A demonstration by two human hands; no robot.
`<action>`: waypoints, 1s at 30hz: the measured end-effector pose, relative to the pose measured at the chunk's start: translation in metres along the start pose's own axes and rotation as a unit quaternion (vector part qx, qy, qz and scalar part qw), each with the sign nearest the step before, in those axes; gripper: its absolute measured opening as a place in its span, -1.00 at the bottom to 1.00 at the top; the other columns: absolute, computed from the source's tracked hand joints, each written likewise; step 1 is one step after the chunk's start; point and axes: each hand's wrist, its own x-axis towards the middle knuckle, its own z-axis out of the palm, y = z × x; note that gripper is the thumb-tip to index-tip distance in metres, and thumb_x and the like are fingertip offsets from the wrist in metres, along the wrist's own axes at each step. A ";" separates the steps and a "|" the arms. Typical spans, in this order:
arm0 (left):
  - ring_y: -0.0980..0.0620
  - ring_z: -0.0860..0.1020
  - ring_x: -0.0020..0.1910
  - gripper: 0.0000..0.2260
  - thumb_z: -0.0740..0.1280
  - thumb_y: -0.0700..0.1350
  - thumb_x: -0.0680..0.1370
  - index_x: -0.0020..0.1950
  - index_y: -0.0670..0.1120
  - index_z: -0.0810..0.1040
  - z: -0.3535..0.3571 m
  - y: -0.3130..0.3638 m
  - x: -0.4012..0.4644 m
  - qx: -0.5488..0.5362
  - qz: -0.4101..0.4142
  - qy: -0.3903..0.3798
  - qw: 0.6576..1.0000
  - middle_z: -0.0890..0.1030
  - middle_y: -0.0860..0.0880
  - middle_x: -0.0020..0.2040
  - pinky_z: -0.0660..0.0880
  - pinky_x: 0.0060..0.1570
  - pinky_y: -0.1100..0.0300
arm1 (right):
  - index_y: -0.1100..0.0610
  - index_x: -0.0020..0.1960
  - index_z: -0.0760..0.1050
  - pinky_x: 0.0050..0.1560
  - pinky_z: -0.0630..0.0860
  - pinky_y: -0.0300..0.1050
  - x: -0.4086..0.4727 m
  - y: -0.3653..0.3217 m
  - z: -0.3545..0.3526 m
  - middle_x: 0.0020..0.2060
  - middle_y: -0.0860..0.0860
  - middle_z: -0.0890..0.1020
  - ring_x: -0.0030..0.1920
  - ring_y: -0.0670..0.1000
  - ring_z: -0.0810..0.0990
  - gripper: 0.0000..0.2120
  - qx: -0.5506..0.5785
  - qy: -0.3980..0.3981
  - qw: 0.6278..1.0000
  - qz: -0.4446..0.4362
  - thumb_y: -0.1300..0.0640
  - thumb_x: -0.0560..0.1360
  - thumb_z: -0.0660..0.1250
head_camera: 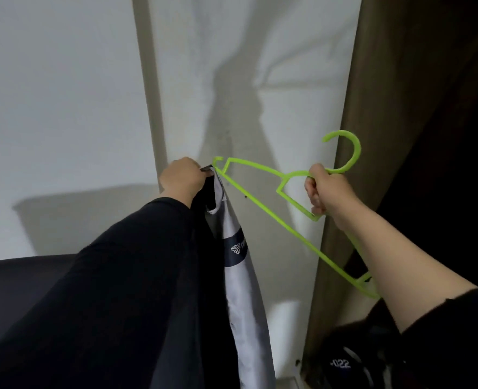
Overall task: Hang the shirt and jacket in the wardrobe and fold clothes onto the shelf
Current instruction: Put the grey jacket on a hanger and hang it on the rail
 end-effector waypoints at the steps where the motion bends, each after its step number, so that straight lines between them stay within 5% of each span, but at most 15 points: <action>1: -0.13 0.49 -0.20 -0.66 0.28 0.16 0.52 -0.10 -0.10 0.63 -0.002 0.001 0.002 -0.005 -0.003 0.003 1.000 0.58 -0.09 -0.16 0.35 -0.22 0.15 | 0.13 -0.51 0.29 -0.45 0.24 -0.19 -0.002 0.000 -0.007 -0.61 0.02 0.24 -0.53 0.03 0.17 -0.63 -0.006 -0.015 1.000 0.002 0.09 0.45 0.08; 6: -0.14 0.53 -0.18 -0.67 0.27 0.18 0.51 -0.15 -0.07 0.62 -0.014 0.010 0.000 -0.021 0.014 0.006 1.000 0.62 -0.09 -0.14 0.37 -0.23 0.16 | 0.16 -0.49 0.28 -0.43 0.23 -0.17 -0.016 -0.002 -0.015 -0.61 0.01 0.22 -0.54 0.01 0.14 -0.62 -0.107 -0.084 0.991 -0.002 0.10 0.48 0.08; 12: -0.14 0.58 -0.03 -0.69 0.30 0.22 0.50 -0.10 -0.01 0.64 -0.020 0.044 -0.017 0.000 0.122 0.013 0.992 0.61 -0.04 -0.12 0.42 -0.15 0.17 | 0.14 -0.40 0.27 -0.45 0.20 -0.20 -0.021 -0.007 0.011 -0.68 -0.08 0.25 -0.59 -0.05 0.19 -0.67 -0.100 -0.115 0.988 0.001 0.12 0.52 0.06; 16: -0.08 0.50 -0.25 -0.72 0.35 0.15 0.49 -0.32 0.00 0.52 -0.025 0.047 -0.030 -0.058 0.169 -0.026 0.984 0.46 0.06 -0.41 0.33 -0.25 0.21 | 0.04 -0.08 0.24 -0.48 0.13 -0.26 -0.015 -0.014 0.025 -0.52 0.01 0.25 -0.53 -0.02 0.18 -0.93 -0.042 -0.075 0.996 -0.003 0.12 0.55 0.15; 19: -0.03 0.46 -0.27 -0.86 0.39 0.04 0.48 -0.18 0.01 0.64 -0.026 0.052 -0.038 -0.109 0.192 -0.034 0.975 0.50 0.03 -0.36 0.36 -0.23 0.20 | -0.11 0.19 0.20 -0.63 0.14 -0.34 -0.015 -0.016 0.038 -0.56 0.02 0.33 -0.65 -0.09 0.24 -0.71 -0.045 -0.120 0.992 0.016 0.13 0.56 0.19; 21: -0.02 0.43 -0.30 -0.84 0.42 0.01 0.45 -0.18 -0.08 0.65 -0.025 0.059 -0.046 -0.138 0.203 -0.034 0.969 0.54 -0.05 -0.34 0.40 -0.25 0.15 | 0.05 -0.03 0.38 -0.68 0.18 -0.35 -0.019 -0.018 0.049 -0.69 -0.07 0.36 -0.67 -0.14 0.28 -0.96 -0.069 -0.147 0.987 -0.004 0.17 0.56 0.23; 23: -0.02 0.38 -0.35 -0.82 0.43 -0.02 0.42 -0.30 -0.10 0.62 -0.026 0.061 -0.049 -0.156 0.207 -0.026 0.965 0.53 -0.08 -0.40 0.40 -0.31 0.12 | 0.11 -0.37 0.33 -0.63 0.23 -0.33 -0.017 -0.020 0.056 -0.72 -0.10 0.33 -0.65 -0.13 0.30 -0.68 -0.082 -0.135 0.987 -0.008 0.15 0.54 0.29; 25: 0.01 0.39 -0.39 -0.83 0.45 -0.06 0.40 -0.36 -0.04 0.56 -0.031 0.054 -0.048 -0.157 0.210 -0.031 0.965 0.47 0.01 -0.44 0.34 -0.37 0.20 | 0.09 -0.43 0.30 -0.50 0.27 -0.24 -0.013 -0.021 0.057 -0.62 -0.05 0.37 -0.58 -0.06 0.33 -0.62 -0.099 -0.099 0.990 -0.021 0.10 0.50 0.34; 27: 0.02 0.49 -0.30 -0.93 0.49 -0.10 0.39 -0.20 -0.05 0.63 -0.035 0.040 -0.043 -0.121 0.232 -0.045 0.964 0.49 0.04 -0.33 0.38 -0.31 0.22 | 0.09 -0.42 0.35 -0.46 0.31 -0.23 -0.009 -0.025 0.053 -0.55 -0.02 0.40 -0.51 -0.01 0.37 -0.66 -0.103 -0.087 0.990 -0.034 0.10 0.49 0.34; 30: -0.07 0.51 -0.07 -0.77 0.33 -0.28 0.45 0.09 -0.13 0.60 -0.027 0.012 -0.039 -0.016 0.264 -0.015 0.964 0.43 -0.01 -0.07 0.43 -0.11 0.14 | 0.10 -0.39 0.40 -0.57 0.30 -0.33 -0.006 -0.033 0.050 -0.55 -0.03 0.40 -0.53 -0.02 0.39 -0.71 -0.108 -0.098 0.988 -0.053 0.13 0.49 0.31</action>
